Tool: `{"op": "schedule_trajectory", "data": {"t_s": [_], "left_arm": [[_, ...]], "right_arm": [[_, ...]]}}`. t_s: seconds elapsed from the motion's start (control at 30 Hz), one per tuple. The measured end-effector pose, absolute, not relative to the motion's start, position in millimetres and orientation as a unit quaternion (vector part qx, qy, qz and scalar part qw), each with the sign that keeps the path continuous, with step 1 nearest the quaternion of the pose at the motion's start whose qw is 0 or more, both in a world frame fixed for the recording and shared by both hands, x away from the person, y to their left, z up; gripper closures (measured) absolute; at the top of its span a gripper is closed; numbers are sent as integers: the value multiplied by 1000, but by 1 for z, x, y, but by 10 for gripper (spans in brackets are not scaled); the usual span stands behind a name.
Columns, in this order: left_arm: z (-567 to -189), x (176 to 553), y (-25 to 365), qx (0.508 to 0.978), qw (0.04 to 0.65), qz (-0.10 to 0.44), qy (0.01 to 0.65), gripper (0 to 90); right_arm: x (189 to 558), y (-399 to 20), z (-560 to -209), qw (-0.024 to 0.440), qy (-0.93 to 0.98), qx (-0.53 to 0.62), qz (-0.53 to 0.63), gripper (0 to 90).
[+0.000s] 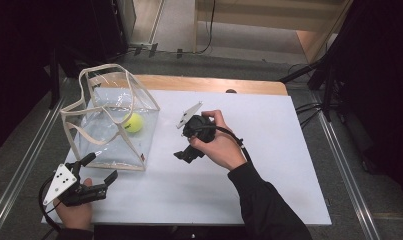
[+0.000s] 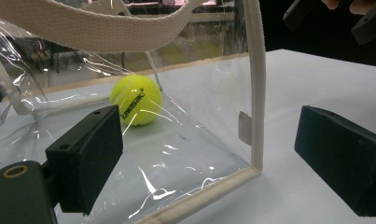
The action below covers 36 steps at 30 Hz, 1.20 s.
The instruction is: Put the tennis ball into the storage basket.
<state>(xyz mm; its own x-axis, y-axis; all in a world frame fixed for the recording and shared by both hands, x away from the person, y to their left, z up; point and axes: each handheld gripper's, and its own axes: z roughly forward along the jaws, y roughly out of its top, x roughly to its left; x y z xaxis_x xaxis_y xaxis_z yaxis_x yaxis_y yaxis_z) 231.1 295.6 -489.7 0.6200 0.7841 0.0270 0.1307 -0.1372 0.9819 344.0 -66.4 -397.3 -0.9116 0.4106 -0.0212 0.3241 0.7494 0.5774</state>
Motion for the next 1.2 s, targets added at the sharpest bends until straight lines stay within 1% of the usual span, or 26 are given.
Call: {"op": "schedule_trajectory", "data": {"t_s": [0.53,1.2], "left_arm": [[-490,231,295,699,568,288,326,83],[-490,231,295,701,566,287,325,83]], "right_arm": [[333,-96,-415,85,914,220,330,0],[318,-138,-442,87,891,260,361,0]]}}
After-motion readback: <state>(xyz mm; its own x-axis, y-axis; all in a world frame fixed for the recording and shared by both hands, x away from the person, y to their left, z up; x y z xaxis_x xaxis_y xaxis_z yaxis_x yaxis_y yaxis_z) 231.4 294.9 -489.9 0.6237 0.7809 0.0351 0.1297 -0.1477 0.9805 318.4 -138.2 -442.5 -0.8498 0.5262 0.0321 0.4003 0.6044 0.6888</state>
